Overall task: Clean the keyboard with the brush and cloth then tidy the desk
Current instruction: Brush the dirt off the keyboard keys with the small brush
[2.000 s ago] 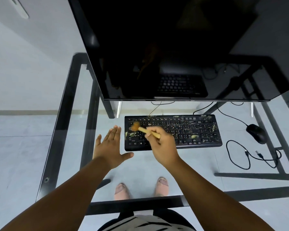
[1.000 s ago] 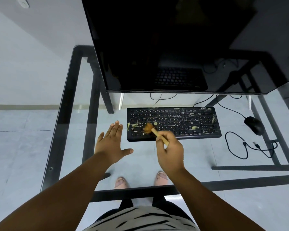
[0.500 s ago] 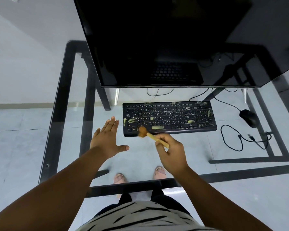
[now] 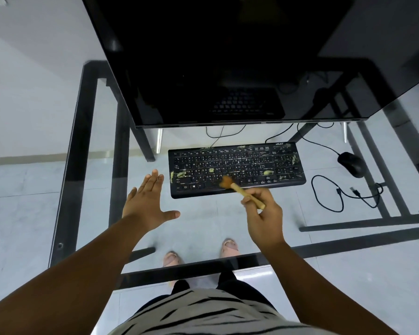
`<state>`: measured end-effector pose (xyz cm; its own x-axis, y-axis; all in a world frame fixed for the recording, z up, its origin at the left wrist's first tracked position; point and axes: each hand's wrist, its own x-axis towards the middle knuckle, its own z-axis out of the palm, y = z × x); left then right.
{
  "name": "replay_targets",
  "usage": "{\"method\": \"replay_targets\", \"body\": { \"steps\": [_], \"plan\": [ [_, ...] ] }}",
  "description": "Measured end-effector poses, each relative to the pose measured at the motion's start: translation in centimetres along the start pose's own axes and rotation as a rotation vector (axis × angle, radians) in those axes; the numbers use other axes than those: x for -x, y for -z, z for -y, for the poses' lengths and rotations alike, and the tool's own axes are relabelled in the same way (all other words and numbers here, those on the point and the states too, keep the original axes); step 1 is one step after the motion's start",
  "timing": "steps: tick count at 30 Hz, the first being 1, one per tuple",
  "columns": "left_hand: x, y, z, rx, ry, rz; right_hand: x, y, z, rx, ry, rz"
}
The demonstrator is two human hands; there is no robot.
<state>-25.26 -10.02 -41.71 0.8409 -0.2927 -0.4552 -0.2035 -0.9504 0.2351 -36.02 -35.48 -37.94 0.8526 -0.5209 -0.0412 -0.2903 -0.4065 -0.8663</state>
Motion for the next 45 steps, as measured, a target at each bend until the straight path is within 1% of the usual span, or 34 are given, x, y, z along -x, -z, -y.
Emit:
{"method": "replay_targets", "body": {
  "steps": [1,2,4,5,6,8,9,10,12,14,15,17,18,19,20,21,23,24,25,26,27,28,29,31,33,34,36,37,38,39,40,42,43,45],
  "plan": [
    [0.0,-0.1,0.1,0.004,0.003,-0.003,0.1,0.1,-0.1,0.041,-0.001,0.017],
    [0.1,-0.2,0.1,0.011,0.006,-0.008,0.1,0.2,-0.5,0.081,-0.025,-0.018],
    [0.2,-0.3,-0.1,0.032,0.018,-0.023,0.0,0.8,-0.9,0.082,-0.096,-0.16],
    [0.3,-0.4,-0.3,0.045,0.027,-0.038,-0.1,1.1,-1.0,0.038,-0.095,-0.189],
    [0.3,-0.5,-0.8,0.057,0.034,-0.058,-0.2,1.4,-1.0,-0.011,-0.072,-0.173],
    [0.7,-0.6,-1.2,0.077,0.039,-0.104,0.0,1.4,-0.7,-0.049,-0.035,-0.028],
    [0.7,-0.6,-1.5,0.079,0.03,-0.123,0.1,1.4,-0.8,-0.016,-0.034,0.02],
    [0.8,-0.6,-1.6,0.079,0.019,-0.138,0.1,1.4,-1.0,0.036,-0.048,0.013],
    [0.6,-0.6,-2.2,0.062,-0.019,-0.146,-0.1,1.9,-1.5,0.111,-0.119,-0.14],
    [0.3,-0.6,-3.1,0.042,-0.044,-0.145,-0.6,2.4,-1.2,0.043,-0.12,-0.252],
    [0.2,-0.7,-3.5,0.034,-0.051,-0.149,-0.9,2.4,-0.9,-0.019,-0.09,-0.224],
    [-0.1,-0.7,-4.2,0.013,-0.062,-0.166,-1.5,1.8,-0.1,-0.127,-0.06,-0.046],
    [-0.2,-0.7,-4.5,0.002,-0.068,-0.175,-1.7,1.4,0.1,-0.135,-0.056,0.056],
    [-0.3,-0.7,-4.8,-0.005,-0.069,-0.182,-1.9,1.1,0.0,-0.087,-0.047,0.108],
    [-0.5,-0.7,-5.3,-0.006,-0.065,-0.188,-2.1,1.0,-0.3,-0.018,-0.04,0.096],
    [-0.5,-0.7,-5.6,-0.004,-0.059,-0.192,-2.4,0.9,-0.5,0.038,-0.049,0.026],
    [-0.6,-0.6,-6.4,-0.004,-0.058,-0.203,-3.0,1.6,-0.7,-0.01,-0.095,-0.154],
    [-0.7,-0.6,-6.7,-0.009,-0.06,-0.212,-3.2,2.1,-0.8,-0.072,-0.087,-0.172],
    [-0.7,-0.6,-6.9,-0.012,-0.063,-0.219,-3.3,2.4,-0.7,-0.128,-0.069,-0.124],
    [-0.7,-0.7,-7.0,-0.017,-0.065,-0.223,-3.3,2.5,-0.7,-0.157,-0.06,-0.028],
    [-0.8,-0.7,-7.1,-0.02,-0.068,-0.225,-3.2,2.6,-0.9,-0.153,-0.061,0.07],
    [-0.9,-0.7,-7.3,-0.024,-0.071,-0.227,-2.9,2.9,-1.3,-0.112,-0.063,0.116],
    [-0.9,-0.8,-7.5,-0.027,-0.075,-0.234,-2.6,3.1,-1.7,-0.058,-0.072,0.1],
    [-1.1,-1.1,-8.3,-0.032,-0.093,-0.248,-2.2,4.0,-2.8,-0.013,-0.129,-0.07],
    [-1.2,-1.4,-9.3,-0.036,-0.11,-0.256,-2.0,5.1,-3.2,-0.082,-0.15,-0.193],
    [-1.4,-1.5,-9.8,-0.037,-0.116,-0.255,-1.9,5.5,-3.3,-0.124,-0.138,-0.178],
    [-1.6,-1.8,-10.6,-0.045,-0.124,-0.245,-1.9,5.8,-3.5,-0.163,-0.128,-0.037],
    [-1.8,-1.8,-11.0,-0.048,-0.126,-0.237,-1.9,6.0,-3.7,-0.134,-0.122,0.025],
    [-1.9,-1.9,-11.4,-0.05,-0.128,-0.23,-1.9,6.4,-4.2,-0.085,-0.123,0.035],
    [-2.1,-2.1,-11.8,-0.053,-0.132,-0.225,-2.1,6.8,-4.6,-0.047,-0.132,-0.01],
    [-2.2,-2.2,-12.3,-0.055,-0.139,-0.221,-2.3,7.5,-5.1,-0.041,-0.156,-0.101],
    [-2.4,-2.4,-13.4,-0.059,-0.154,-0.216,-3.0,9.1,-5.6,-0.112,-0.198,-0.273],
    [-2.6,-2.4,-13.8,-0.066,-0.16,-0.217,-3.4,9.7,-5.8,-0.15,-0.197,-0.3],
    [-2.9,-2.5,-14.5,-0.082,-0.166,-0.214,-4.0,10.5,-5.9,-0.203,-0.195,-0.22]
  ]
}}
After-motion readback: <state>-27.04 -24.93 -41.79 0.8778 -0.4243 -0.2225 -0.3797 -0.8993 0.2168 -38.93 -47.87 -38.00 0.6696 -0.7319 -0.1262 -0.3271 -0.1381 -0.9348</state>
